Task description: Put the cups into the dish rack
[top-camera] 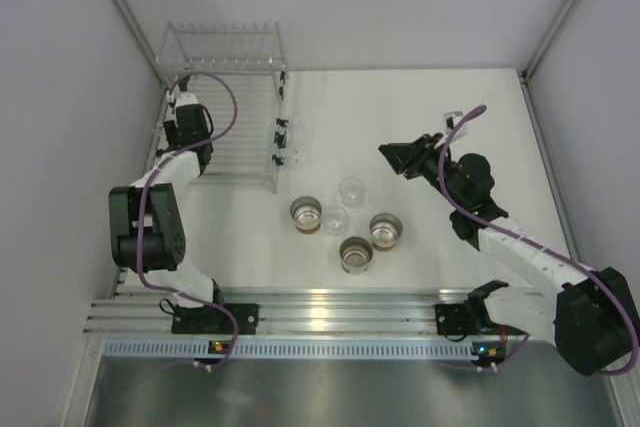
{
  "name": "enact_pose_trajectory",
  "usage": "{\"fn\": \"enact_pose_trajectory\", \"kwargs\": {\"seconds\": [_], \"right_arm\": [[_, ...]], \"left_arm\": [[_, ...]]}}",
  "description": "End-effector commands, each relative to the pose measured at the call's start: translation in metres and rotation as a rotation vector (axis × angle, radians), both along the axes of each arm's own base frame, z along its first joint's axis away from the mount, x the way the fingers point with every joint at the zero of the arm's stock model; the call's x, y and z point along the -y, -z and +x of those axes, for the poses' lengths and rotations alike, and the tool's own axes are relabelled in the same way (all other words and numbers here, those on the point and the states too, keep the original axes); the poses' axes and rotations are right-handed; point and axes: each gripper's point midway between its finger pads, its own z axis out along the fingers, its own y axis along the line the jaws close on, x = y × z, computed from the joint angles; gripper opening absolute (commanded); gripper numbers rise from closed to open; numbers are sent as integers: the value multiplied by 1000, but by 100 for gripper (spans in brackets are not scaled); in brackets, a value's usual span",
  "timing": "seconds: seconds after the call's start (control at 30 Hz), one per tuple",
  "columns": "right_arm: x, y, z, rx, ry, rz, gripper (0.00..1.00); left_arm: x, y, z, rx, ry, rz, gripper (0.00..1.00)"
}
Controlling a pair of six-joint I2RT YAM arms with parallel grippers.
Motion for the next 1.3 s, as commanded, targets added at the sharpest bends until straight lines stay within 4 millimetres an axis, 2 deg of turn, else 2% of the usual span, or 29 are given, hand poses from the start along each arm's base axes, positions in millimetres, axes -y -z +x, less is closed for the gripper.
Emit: {"fn": "enact_pose_trajectory", "kwargs": {"seconds": [0.0,0.23,0.37,0.47,0.5,0.57,0.63,0.8,0.87,0.9,0.97,1.07,1.27], "right_arm": [[-4,-25,-3,79,-12,16,35],[-1,-23,-3,78,-2,4,35],[0,-22,-2,74,6,-1,36],[0,-21,-2,71,6,-2,35],[0,-22,-2,72,6,-2,36],[0,-21,-2,70,6,-3,36],[-1,-20,-2,69,4,-5,36],[0,-20,-1,69,4,-5,36],[-1,-19,-2,68,3,-8,36],[-1,-19,-2,68,1,-6,36],[-1,-19,-2,68,1,-8,36],[0,-19,-1,68,4,-8,36],[-2,-17,-1,66,0,-10,36]], "left_arm": [[-1,-2,8,31,2,-13,0],[-5,8,7,1,-18,-36,0],[-5,8,12,7,-22,-47,0],[-5,14,7,-27,-30,-52,16],[-5,13,7,-24,-30,-52,31],[-5,12,7,-22,-30,-51,45],[-5,11,7,-18,-31,-52,55],[-7,12,6,-24,-39,-48,68],[-7,13,6,-25,-41,-48,91],[-7,13,5,-24,-44,-48,95],[-8,11,5,-19,-50,-48,98],[-9,8,4,-9,-59,-43,98],[-5,-13,6,59,-41,-58,98]]}}
